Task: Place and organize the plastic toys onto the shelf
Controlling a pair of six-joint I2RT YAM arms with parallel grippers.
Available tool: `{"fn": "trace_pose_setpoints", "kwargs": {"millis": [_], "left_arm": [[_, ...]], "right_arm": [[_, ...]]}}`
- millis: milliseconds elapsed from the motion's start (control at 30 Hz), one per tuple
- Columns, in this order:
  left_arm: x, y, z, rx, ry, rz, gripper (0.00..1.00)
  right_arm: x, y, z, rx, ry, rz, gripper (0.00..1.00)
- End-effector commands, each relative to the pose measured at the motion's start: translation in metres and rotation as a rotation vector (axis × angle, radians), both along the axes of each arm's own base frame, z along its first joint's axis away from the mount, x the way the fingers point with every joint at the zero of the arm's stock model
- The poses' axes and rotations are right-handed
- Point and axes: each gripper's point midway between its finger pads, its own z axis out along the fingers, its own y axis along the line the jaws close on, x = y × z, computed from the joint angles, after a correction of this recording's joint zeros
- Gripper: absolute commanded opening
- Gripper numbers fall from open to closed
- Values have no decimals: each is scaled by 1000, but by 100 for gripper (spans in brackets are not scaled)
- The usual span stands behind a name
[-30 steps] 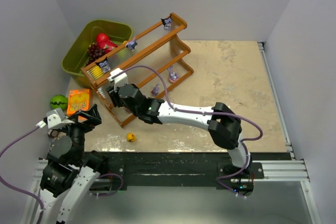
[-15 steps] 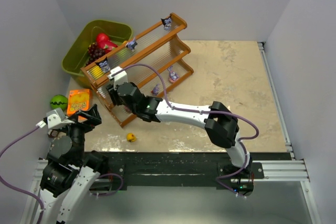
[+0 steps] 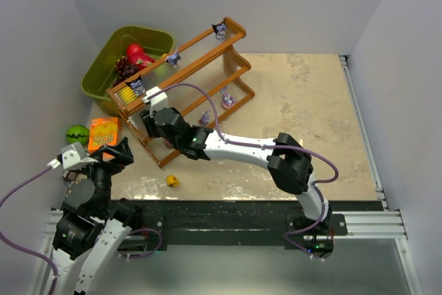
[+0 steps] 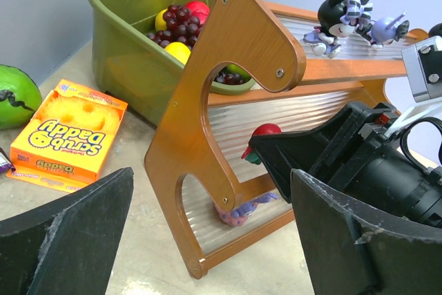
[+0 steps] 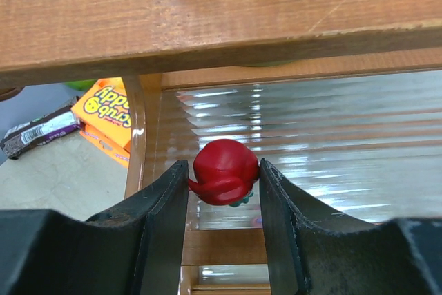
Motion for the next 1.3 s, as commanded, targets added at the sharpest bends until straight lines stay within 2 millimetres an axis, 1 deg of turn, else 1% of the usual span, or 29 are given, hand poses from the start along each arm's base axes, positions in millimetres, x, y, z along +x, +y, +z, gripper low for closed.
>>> {"fn": "trace_pose_setpoints", "kwargs": {"millis": [0,33,133,233,333,500,600,633,667,733,767,833,900,933,967,1067,1100,1133,1200,1267], "left_arm": [[-13,8,21,-61,-105,13,100],[-13,8,21,-59,-103,13,100],[-13,8,20,-59,-103,13,100],[-12,7,20,-59,-102,13,100],[-12,8,20,-58,-103,13,100],[-12,7,20,-56,-101,13,100],[-12,7,20,-56,-101,13,100],[-12,7,20,-55,-100,13,100],[-12,7,20,-56,-101,13,100],[-12,7,20,-56,-101,13,100],[-12,8,20,-56,-103,13,100],[-12,8,21,-57,-104,13,100],[-12,7,21,-56,-103,12,100],[-12,7,20,-54,-101,12,100],[-12,7,20,-54,-101,12,100],[-12,7,20,-52,-99,12,99],[-11,7,19,-52,-97,12,100],[-11,7,20,-52,-97,12,100],[-11,7,19,-52,-97,13,100],[-11,7,20,-54,-99,13,100]], "right_arm": [[6,-1,22,68,-19,-31,38],[6,-1,21,67,-19,-32,42],[6,-2,23,70,-22,-33,50],[6,-2,23,69,-26,-32,56],[6,-3,26,73,-32,-33,59],[6,-3,28,77,-36,-34,62],[5,-5,31,83,-38,-34,64],[5,-5,36,92,-43,-33,64],[4,-7,35,92,-43,-33,64],[2,-8,36,100,-51,-19,68],[0,-9,42,110,-55,-10,69],[-2,-11,44,117,-59,-5,71],[-2,-14,50,127,-66,-6,72],[-3,-15,50,129,-67,-3,73],[-4,-17,56,138,-71,-3,73],[-6,-20,59,144,-75,-3,75],[-6,-22,64,155,-78,-5,75],[-7,-23,62,150,-77,-3,76],[-10,-26,69,162,-78,4,77],[-12,-29,70,167,-70,9,77]]}}
